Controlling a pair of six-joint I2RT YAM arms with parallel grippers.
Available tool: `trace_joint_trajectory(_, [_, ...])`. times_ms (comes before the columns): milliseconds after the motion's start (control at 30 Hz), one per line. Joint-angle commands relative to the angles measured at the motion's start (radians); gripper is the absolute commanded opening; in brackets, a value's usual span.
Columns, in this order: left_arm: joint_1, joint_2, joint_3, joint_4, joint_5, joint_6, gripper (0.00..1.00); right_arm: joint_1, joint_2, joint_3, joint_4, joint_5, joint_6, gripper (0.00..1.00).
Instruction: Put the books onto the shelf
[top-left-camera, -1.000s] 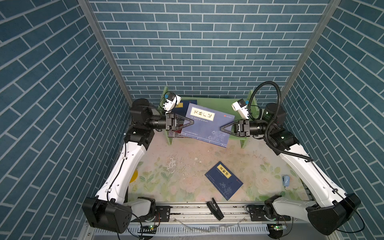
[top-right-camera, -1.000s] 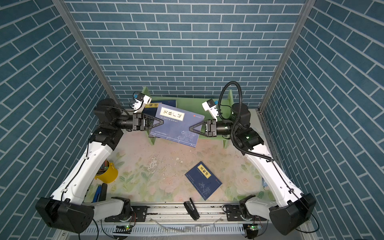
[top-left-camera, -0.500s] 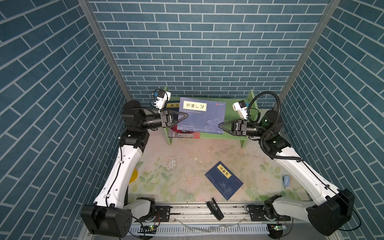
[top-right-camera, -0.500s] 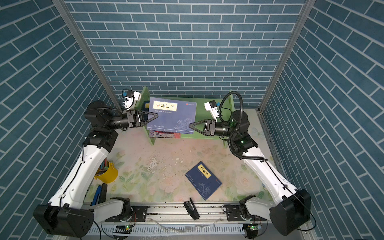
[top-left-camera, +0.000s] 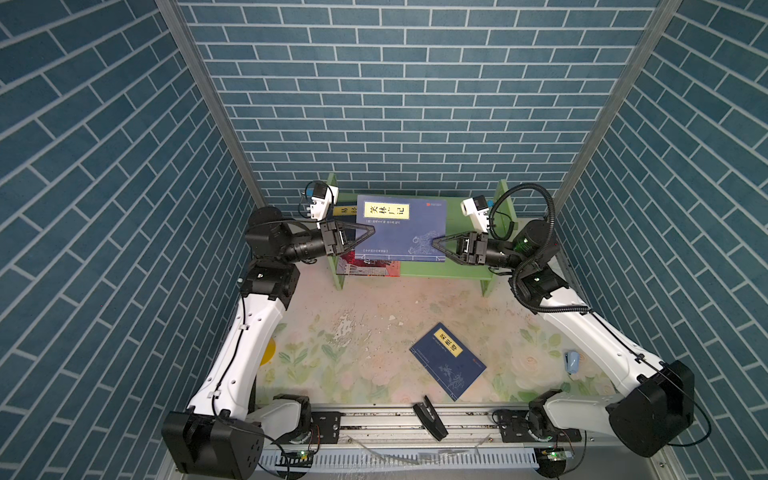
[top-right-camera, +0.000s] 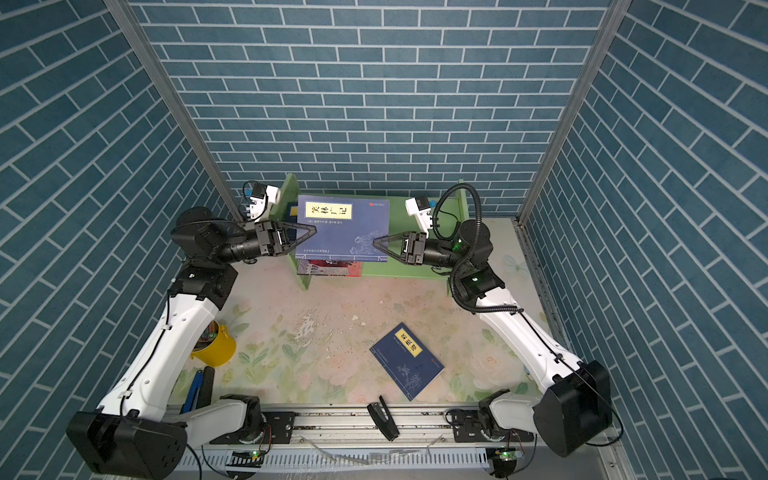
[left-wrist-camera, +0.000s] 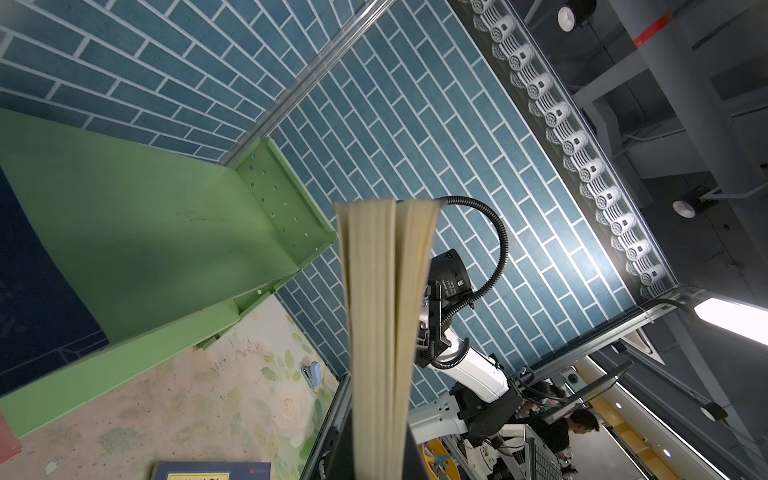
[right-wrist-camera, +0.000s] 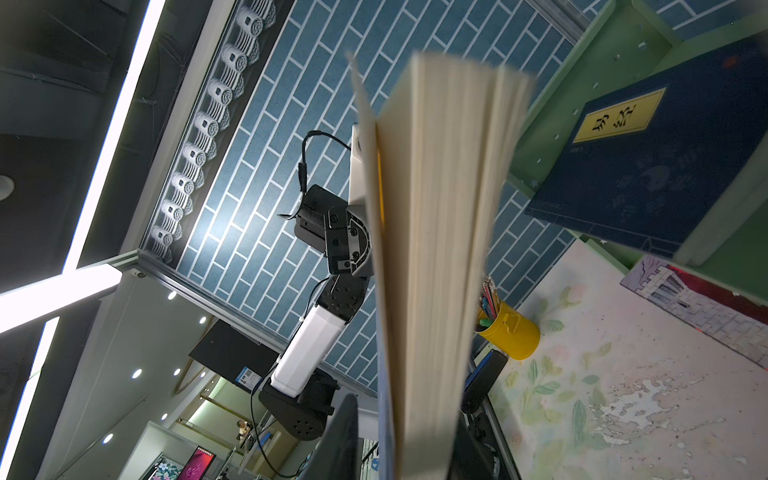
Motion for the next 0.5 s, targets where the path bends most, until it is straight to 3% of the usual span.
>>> trace_joint_trajectory(0, [0.015,-0.017,0.0,0.088,-0.029,-0.036,0.0,0.012,0.008,0.024,0.06,0.013,0.027,0.29])
trace_joint_trajectory(333, [0.025,-0.021,-0.041,0.119,-0.04,-0.062,0.0,0.036,0.049,0.069,0.075,0.024,0.03,0.16])
trace_joint_trajectory(467, [0.028,-0.032,-0.053,0.084,-0.051,-0.03,0.0,0.042,0.072,0.091,0.081,0.029,0.033,0.02])
